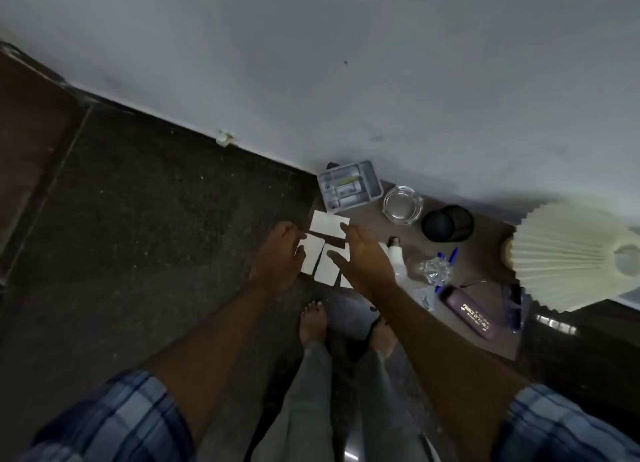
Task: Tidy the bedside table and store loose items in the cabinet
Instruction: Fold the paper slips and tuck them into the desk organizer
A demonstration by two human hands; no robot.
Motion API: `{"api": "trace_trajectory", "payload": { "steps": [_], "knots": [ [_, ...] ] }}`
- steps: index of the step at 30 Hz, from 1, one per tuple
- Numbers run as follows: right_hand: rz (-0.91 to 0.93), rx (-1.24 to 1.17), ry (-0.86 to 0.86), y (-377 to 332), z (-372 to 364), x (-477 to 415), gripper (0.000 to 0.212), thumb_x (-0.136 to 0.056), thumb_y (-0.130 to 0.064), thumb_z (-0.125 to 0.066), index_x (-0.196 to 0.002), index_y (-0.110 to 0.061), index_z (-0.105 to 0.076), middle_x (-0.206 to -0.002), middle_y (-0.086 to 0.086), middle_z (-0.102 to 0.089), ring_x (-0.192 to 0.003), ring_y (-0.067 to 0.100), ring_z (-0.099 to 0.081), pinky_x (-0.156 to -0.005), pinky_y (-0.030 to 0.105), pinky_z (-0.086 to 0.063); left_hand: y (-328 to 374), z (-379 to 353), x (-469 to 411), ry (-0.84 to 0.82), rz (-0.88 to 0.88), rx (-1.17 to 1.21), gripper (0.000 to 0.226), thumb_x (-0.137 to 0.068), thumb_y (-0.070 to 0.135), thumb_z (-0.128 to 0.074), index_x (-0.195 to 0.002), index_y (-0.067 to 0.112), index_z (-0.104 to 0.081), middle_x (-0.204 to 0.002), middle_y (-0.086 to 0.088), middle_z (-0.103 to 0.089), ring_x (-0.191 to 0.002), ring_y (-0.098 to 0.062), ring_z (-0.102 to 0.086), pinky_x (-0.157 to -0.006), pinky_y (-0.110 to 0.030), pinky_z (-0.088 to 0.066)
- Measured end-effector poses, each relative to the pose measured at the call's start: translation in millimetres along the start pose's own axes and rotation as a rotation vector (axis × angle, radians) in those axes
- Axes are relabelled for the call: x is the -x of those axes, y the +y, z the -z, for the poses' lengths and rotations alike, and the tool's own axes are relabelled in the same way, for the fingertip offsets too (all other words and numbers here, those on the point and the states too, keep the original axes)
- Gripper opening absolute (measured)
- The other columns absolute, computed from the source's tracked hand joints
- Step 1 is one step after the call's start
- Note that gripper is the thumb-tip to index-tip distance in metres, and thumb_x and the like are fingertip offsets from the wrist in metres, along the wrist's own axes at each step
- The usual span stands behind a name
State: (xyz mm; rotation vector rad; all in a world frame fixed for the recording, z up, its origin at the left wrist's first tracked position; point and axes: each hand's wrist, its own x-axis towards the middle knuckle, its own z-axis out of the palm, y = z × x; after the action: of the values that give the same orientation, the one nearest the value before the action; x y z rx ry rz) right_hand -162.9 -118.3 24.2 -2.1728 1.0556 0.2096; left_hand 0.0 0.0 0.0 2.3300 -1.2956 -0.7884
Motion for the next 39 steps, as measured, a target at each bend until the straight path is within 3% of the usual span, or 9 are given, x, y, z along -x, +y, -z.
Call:
{"api": "trace_trajectory", "payload": {
  "steps": [3,7,12,15,22,27,30,34,39],
  "knots": [
    [-0.014,0.027,-0.030,6,-25,-15,0.052,-0.096,-0.038,-0.062,-0.142,-0.015,-0.052,-0.138,0.006,-0.055,-0.127,0.027,-0.054,-0.102,0.041,-0.049,-18,-19,-10,0.001,0.095,0.050,0.025,-0.090,0.010,-0.066,-0.114,0.005,-0.070,-0.130,-0.011,-0.055,-0.114,-0.023,-0.058,-0.093,-0.024,-0.045],
    [-0.029,0.067,-0.100,12,-61,-30,0.041,-0.098,-0.035,-0.059,-0.135,-0.016,-0.060,-0.137,0.004,-0.056,-0.127,0.024,-0.053,-0.102,0.038,-0.049,-35,-42,-24,-0.010,0.188,0.103,0.024,-0.090,0.010,-0.066,-0.113,0.005,-0.072,-0.127,-0.012,-0.056,-0.111,-0.025,-0.060,-0.097,-0.036,-0.052],
    [-0.044,0.107,-0.073,15,-98,-43,0.041,-0.099,-0.036,-0.059,-0.135,-0.017,-0.062,-0.145,0.005,-0.053,-0.134,0.023,-0.048,-0.108,0.036,-0.046,-48,-71,-36,-0.034,0.384,0.317,0.048,-0.092,0.016,-0.069,-0.137,0.010,-0.054,-0.138,-0.010,-0.057,-0.123,-0.023,-0.058,-0.098,-0.027,-0.046],
    [-0.048,0.180,-0.098,17,-115,-53,0.050,-0.099,-0.041,-0.055,-0.145,-0.018,-0.053,-0.148,0.010,-0.047,-0.139,0.027,-0.042,-0.105,0.040,-0.049,-58,-85,-42,-0.059,0.492,0.439,0.057,-0.093,0.018,-0.069,-0.145,0.013,-0.046,-0.143,-0.008,-0.058,-0.128,-0.025,-0.058,-0.106,-0.040,-0.050],
    [-0.093,0.260,-0.107,14,-136,-62,0.055,-0.101,-0.037,-0.052,-0.151,-0.018,-0.040,-0.149,0.013,-0.045,-0.134,0.030,-0.045,-0.099,0.041,-0.050,-73,-93,-47,-0.099,0.604,0.491,0.039,-0.093,0.022,-0.069,-0.131,0.012,-0.063,-0.126,-0.010,-0.069,-0.102,-0.022,-0.066,-0.075,-0.027,-0.049],
    [-0.060,0.229,-0.124,10,-144,-66,0.055,-0.103,-0.036,-0.050,-0.154,-0.021,-0.036,-0.152,0.012,-0.042,-0.136,0.028,-0.045,-0.103,0.040,-0.049,-77,-85,-53,-0.157,0.654,0.506,0.037,-0.094,0.021,-0.069,-0.128,0.008,-0.065,-0.127,-0.014,-0.068,-0.112,-0.031,-0.066,-0.095,-0.044,-0.055],
    [-0.025,0.200,-0.105,8,-146,-69,0.055,-0.102,-0.035,-0.052,-0.153,-0.021,-0.038,-0.151,0.011,-0.044,-0.134,0.028,-0.048,-0.103,0.040,-0.049,-79,-80,-53,-0.137,0.660,0.498,0.030,-0.093,0.020,-0.070,-0.120,0.005,-0.069,-0.121,-0.015,-0.070,-0.109,-0.031,-0.067,-0.096,-0.044,-0.055],
    [-0.019,0.033,-0.042,8,-141,-72,0.052,-0.097,-0.038,-0.059,-0.145,-0.021,-0.048,-0.143,0.006,-0.052,-0.127,0.024,-0.053,-0.102,0.037,-0.050,-81,-73,-48,-0.077,0.663,0.539,0.018,-0.094,0.016,-0.069,-0.106,0.004,-0.071,-0.111,-0.015,-0.072,-0.097,-0.027,-0.068,-0.085,-0.039,-0.056],
    [-0.167,-0.519,0.020,15,-108,-77,0.064,-0.086,-0.028,-0.077,-0.141,-0.021,-0.045,-0.125,0.003,-0.059,-0.102,0.019,-0.063,-0.086,0.030,-0.054,-70,-47,-45,-0.076,0.579,0.731,0.005,-0.094,0.018,-0.070,-0.097,0.021,-0.069,-0.100,0.000,-0.074,-0.085,-0.010,-0.072,-0.071,-0.029,-0.061]
  ]
}}
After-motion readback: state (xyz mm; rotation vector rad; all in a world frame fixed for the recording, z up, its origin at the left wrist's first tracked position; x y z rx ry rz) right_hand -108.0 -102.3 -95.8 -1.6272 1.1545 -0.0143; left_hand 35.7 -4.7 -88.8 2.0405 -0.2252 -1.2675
